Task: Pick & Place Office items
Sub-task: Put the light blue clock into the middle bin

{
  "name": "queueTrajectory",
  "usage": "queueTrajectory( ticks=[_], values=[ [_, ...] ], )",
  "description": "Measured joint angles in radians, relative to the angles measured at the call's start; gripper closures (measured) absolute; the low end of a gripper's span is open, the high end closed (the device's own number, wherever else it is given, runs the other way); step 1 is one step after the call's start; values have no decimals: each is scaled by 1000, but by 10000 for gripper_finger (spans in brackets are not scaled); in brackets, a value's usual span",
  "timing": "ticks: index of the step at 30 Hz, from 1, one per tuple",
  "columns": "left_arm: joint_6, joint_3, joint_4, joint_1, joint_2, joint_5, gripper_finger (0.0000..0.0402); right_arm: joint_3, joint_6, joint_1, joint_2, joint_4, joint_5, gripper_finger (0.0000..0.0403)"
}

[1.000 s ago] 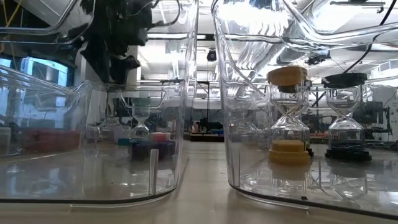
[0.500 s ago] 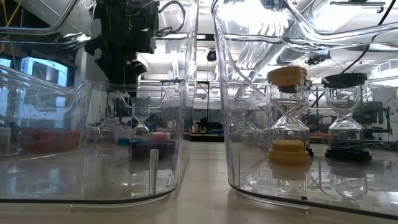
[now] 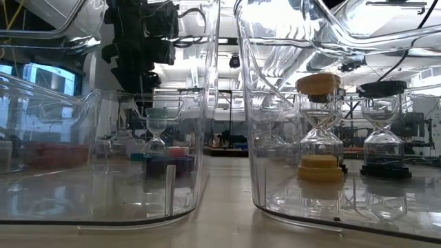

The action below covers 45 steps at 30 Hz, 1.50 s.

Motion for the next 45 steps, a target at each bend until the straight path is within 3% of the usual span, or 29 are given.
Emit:
queueTrajectory(
  ticks=[8,16,21,25,31,35,40,45],
  values=[
    [0,0,0,0,0,0,151,-4,0,0,0,2,-8,41],
    [-18,0,0,0,0,-21,86,-4,-2,-1,0,2,5,41],
    [-52,-1,0,-2,0,-21,73,-4,-2,0,0,1,7,41],
    [-168,-3,1,-12,1,-13,72,-4,-4,0,0,0,7,41],
    [-477,-3,-11,-3,2,-205,73,-4,-4,0,0,-3,7,41],
    [-677,-3,1,17,11,-273,74,-4,-4,0,0,-3,7,41],
    [-863,-3,0,15,61,-279,74,-4,-4,0,0,-2,3,41],
    [-910,-3,1,8,128,-270,74,-4,-4,0,0,-1,3,41]
  ],
)
